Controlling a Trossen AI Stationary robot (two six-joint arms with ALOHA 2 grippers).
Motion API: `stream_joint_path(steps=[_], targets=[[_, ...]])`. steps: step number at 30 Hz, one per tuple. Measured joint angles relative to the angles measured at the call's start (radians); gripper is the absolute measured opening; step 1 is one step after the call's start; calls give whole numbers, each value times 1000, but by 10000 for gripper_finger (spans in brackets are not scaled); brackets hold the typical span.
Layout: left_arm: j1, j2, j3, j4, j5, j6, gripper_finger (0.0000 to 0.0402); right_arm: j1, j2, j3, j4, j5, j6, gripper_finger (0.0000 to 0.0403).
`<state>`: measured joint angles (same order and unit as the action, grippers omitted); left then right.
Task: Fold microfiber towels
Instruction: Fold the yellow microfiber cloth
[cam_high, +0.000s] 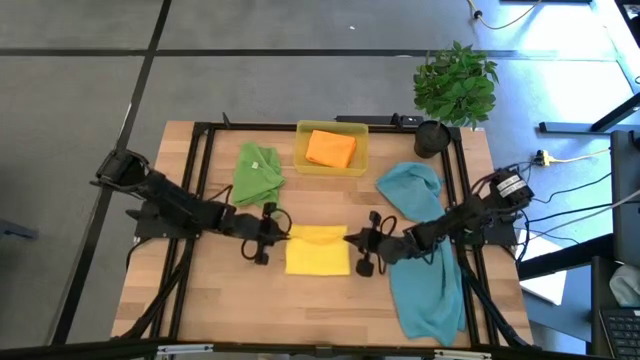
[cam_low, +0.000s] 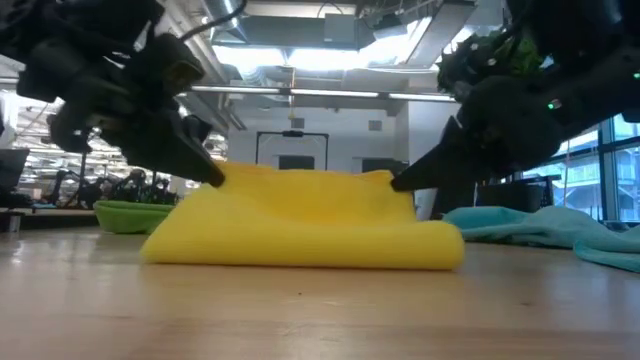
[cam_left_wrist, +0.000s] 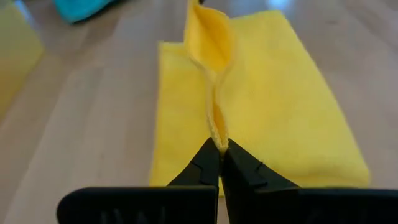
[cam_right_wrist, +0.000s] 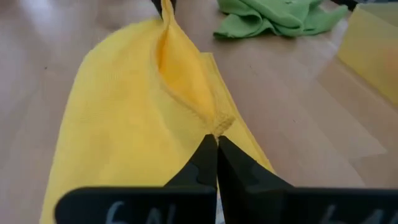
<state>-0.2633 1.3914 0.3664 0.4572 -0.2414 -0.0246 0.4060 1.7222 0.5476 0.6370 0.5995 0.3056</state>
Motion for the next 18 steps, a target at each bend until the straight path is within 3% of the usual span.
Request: stream_joint_path(steps=[14, 18], targets=[[107, 110, 0, 1, 32, 3, 0, -58, 63, 1, -37, -44, 86, 0], [108, 122, 0, 6, 21, 1, 18, -58, 68, 1, -46, -20, 113, 15]])
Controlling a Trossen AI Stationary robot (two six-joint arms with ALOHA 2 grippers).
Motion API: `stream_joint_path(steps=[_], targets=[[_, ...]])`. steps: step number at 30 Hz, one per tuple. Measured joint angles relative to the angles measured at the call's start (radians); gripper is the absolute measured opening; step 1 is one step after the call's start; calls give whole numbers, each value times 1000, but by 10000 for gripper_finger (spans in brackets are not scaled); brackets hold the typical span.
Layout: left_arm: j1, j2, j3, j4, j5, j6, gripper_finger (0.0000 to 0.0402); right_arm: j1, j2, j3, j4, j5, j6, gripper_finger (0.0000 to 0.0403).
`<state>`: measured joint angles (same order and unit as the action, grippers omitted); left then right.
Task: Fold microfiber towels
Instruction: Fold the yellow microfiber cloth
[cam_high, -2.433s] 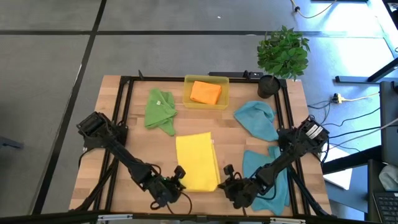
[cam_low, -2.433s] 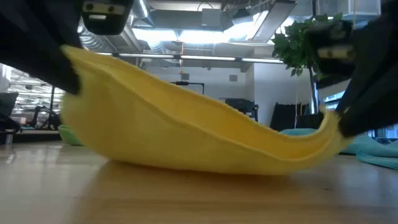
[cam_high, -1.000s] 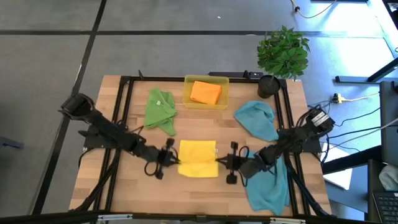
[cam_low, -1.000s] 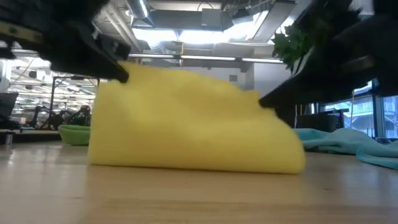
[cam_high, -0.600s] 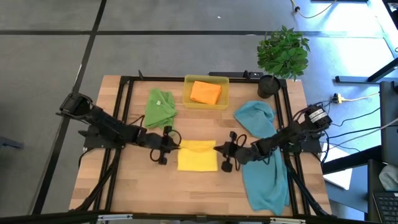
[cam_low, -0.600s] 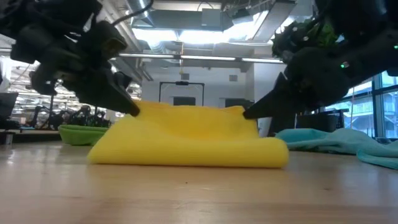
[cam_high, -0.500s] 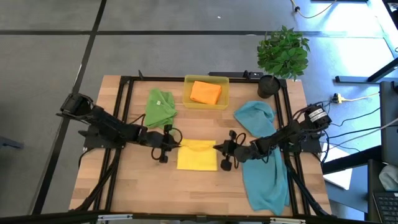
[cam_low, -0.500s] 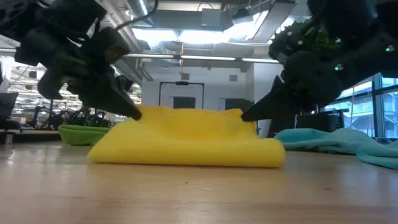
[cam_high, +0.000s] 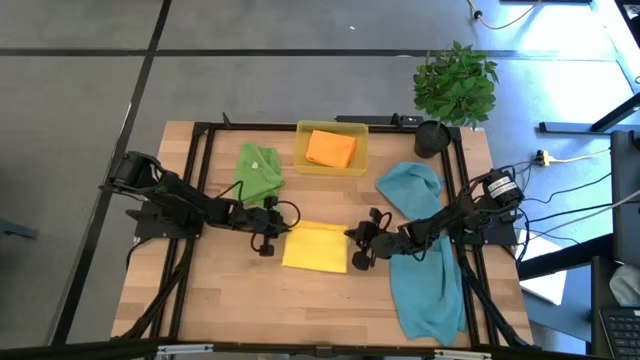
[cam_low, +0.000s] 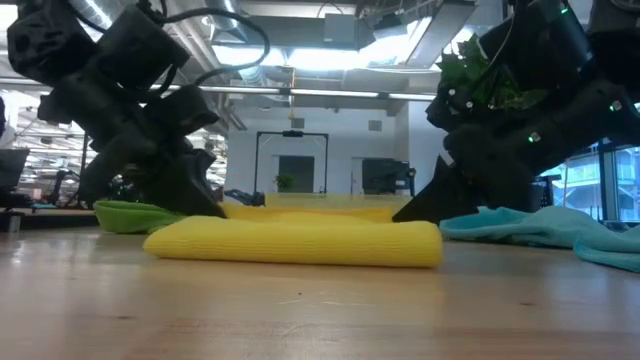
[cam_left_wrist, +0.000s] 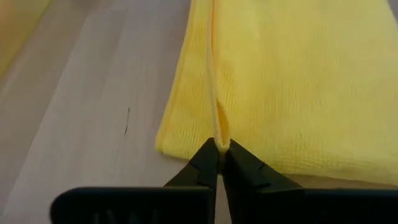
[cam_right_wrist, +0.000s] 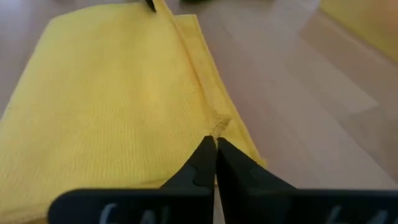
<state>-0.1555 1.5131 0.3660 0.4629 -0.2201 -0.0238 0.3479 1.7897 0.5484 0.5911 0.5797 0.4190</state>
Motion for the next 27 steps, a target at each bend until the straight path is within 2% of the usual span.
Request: stream_joint_path(steps=[7, 11, 15, 20, 24, 27], targets=[[0, -5, 24, -2, -73, 0, 88, -1, -1, 0, -20, 78, 21, 67], [0, -14, 50, -8, -110, 8, 113, -3, -7, 0, -35, 85, 26, 96], [-3, -39, 77, -26, -111, 8, 120, -4, -39, 0, -53, 85, 18, 117], [-31, -55, 84, 7, -91, -2, 118, -4, -56, 2, 46, 56, -58, 121], [-44, -4, 84, 2, -77, -40, 116, -17, -32, 2, 82, -26, -56, 112], [-54, 58, 84, 22, -77, -52, 116, -25, 0, 2, 79, -30, -38, 104]])
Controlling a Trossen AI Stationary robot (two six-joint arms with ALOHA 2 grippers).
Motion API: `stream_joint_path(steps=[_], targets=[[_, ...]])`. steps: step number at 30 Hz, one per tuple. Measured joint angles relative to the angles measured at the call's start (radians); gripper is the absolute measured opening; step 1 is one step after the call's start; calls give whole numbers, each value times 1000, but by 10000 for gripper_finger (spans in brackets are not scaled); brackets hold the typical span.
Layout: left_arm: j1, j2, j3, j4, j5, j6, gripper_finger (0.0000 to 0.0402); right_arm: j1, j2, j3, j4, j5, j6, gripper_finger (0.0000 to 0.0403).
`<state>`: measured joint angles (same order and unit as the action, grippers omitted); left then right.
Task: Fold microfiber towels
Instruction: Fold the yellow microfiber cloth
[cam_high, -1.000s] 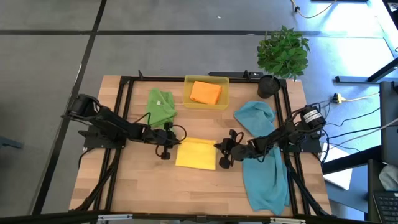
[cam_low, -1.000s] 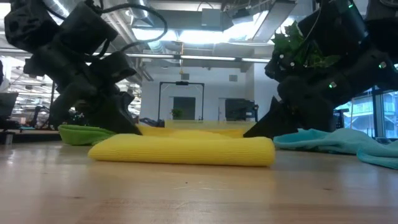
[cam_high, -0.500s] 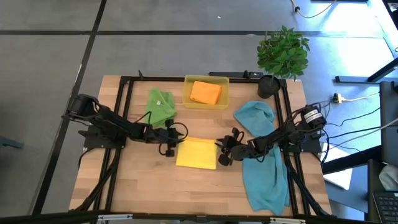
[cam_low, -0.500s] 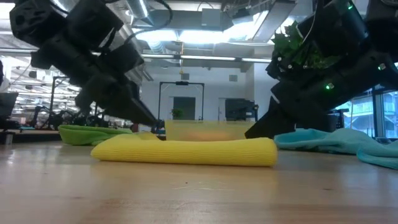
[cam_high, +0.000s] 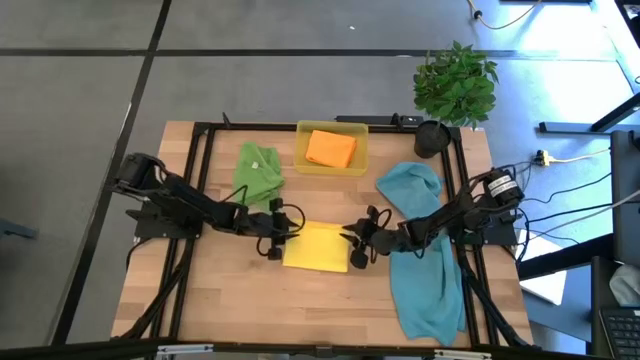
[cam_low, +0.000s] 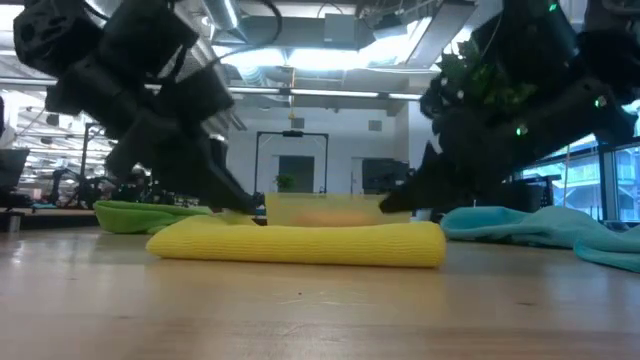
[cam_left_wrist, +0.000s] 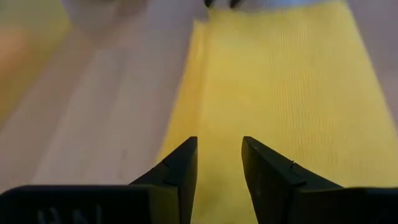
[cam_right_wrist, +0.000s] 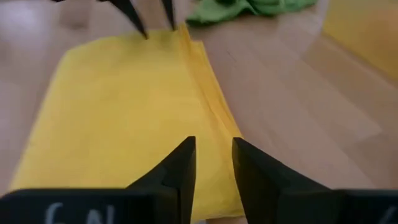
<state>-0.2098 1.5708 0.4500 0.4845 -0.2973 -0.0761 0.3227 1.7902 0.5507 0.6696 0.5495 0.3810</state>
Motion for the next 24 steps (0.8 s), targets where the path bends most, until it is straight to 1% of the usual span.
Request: stream_joint_path(steps=[7, 12, 16, 19, 24], targets=[[9, 120, 0, 58, -20, -2, 114, -28, 81, 0, 1, -2, 39, 93], [20, 136, 2, 72, -34, -4, 114, -44, 107, 1, 14, -1, 59, 93], [17, 86, 0, 51, -34, 0, 114, -44, 87, 0, 21, -2, 10, 93], [6, 11, 2, 57, -57, 5, 114, -44, 34, -1, 5, -2, -17, 93], [-24, -108, 3, 49, -57, 29, 114, -30, -60, -1, -66, 5, -26, 93]])
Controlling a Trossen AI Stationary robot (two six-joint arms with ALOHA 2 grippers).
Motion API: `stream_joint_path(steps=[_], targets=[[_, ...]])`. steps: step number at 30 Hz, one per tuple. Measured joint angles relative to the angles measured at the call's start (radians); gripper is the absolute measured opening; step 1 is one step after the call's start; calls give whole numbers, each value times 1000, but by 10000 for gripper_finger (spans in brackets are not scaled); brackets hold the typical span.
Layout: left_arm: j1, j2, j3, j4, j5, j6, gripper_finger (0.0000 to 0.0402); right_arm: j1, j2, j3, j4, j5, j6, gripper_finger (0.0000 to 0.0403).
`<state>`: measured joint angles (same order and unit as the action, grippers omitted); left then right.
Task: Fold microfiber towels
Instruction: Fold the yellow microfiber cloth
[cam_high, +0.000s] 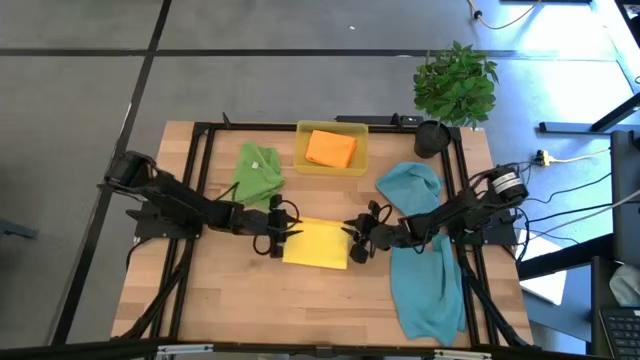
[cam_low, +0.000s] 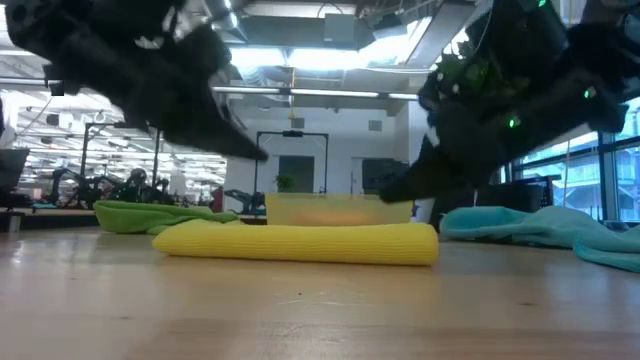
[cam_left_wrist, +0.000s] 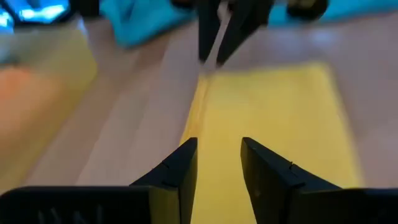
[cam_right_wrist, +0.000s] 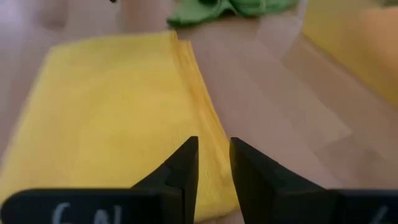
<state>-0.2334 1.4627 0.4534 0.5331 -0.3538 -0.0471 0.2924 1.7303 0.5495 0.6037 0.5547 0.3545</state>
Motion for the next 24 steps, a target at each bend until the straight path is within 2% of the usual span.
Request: stream_joint_path(steps=[5, 12, 18, 24], targets=[[-72, -22, 0, 48, 38, -23, 114, 6, -32, 0, -45, 0, 0, 93], [-210, 83, 45, 58, 58, -77, 114, -53, -26, 0, -114, 19, 37, 93], [-292, 196, 83, -46, 58, -151, 114, -109, -16, 0, -123, -41, 34, 93], [-303, 251, 89, -131, 45, -222, 114, -119, -15, 0, -212, -88, 59, 93]])
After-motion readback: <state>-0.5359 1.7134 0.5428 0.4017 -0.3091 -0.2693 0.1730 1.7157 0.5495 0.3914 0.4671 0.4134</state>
